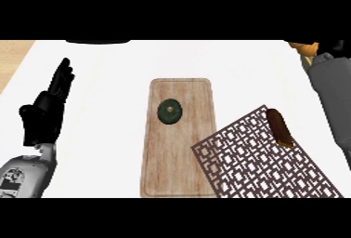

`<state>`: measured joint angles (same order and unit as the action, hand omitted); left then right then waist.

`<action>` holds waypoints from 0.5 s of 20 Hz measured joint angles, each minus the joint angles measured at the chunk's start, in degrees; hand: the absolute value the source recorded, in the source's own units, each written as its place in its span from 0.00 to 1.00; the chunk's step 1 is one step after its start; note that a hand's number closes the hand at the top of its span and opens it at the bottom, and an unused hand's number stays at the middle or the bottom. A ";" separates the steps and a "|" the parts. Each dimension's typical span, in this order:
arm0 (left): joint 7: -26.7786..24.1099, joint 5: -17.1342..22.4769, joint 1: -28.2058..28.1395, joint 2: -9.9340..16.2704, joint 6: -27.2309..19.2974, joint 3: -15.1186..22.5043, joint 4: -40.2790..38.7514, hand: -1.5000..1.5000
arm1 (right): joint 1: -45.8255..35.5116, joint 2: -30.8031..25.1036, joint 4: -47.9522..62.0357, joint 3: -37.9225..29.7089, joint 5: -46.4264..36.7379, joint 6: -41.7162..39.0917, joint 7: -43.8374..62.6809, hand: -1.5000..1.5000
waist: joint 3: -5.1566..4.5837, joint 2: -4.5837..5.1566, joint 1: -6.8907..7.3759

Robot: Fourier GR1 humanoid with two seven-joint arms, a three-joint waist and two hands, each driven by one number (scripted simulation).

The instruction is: Pick the croissant from the placemat and place it in the bowl

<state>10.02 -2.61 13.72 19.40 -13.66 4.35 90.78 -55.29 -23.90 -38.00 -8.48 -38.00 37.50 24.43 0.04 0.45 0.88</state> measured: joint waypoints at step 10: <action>-0.59 -0.35 1.04 -0.54 1.16 -0.59 -0.33 0.50 | 1.68 -11.08 15.16 -3.01 -3.33 4.61 -9.49 1.00 | 0.07 0.64 1.35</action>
<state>9.43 -2.97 14.76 18.86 -12.50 3.76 90.45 -53.61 -34.98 -22.83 -11.49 -41.32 42.11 14.94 0.11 1.09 2.22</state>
